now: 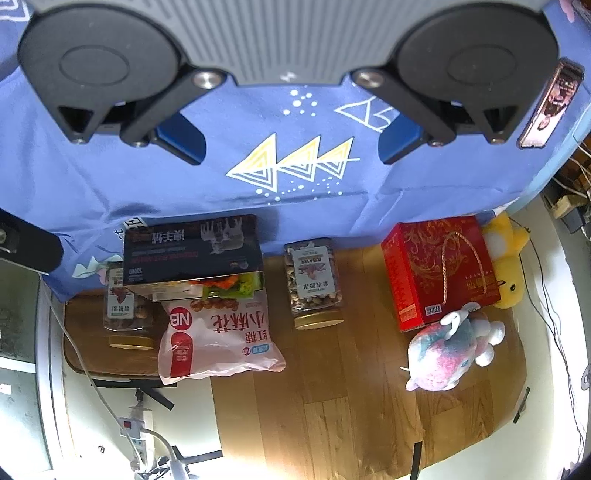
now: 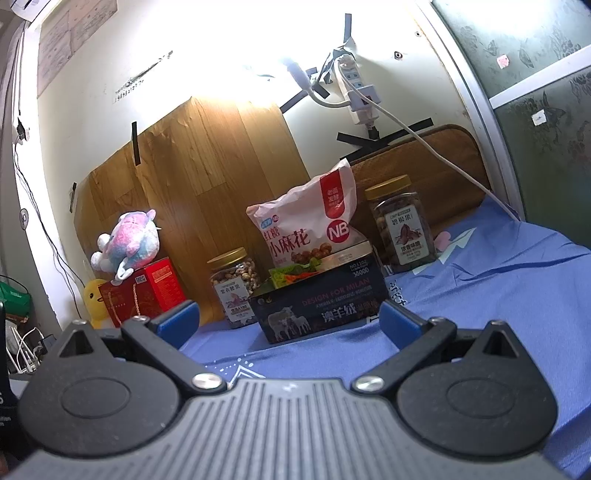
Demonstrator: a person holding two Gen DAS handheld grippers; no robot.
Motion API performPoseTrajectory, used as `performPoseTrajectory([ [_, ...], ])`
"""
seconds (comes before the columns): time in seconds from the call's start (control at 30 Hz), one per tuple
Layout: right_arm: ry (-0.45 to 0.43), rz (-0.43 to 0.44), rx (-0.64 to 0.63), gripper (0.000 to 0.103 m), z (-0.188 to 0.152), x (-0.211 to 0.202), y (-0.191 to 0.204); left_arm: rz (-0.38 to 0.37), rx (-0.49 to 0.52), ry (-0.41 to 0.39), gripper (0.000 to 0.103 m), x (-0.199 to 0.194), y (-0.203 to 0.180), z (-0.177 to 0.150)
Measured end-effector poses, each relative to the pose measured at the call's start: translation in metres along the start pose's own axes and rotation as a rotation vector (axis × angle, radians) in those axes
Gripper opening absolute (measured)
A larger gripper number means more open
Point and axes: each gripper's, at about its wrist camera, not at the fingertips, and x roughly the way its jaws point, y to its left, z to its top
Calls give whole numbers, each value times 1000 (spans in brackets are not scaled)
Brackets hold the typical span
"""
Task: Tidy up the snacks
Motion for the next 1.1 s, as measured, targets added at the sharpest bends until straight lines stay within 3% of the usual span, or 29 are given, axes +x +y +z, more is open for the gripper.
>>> performPoseTrajectory([
  [0.57, 4, 1, -1, 103, -1, 0, 4, -5, 63, 100, 103, 14, -9, -5],
  [1.1, 6, -9, 17, 103, -2, 0, -1, -22, 88, 137, 103, 19, -17, -8],
])
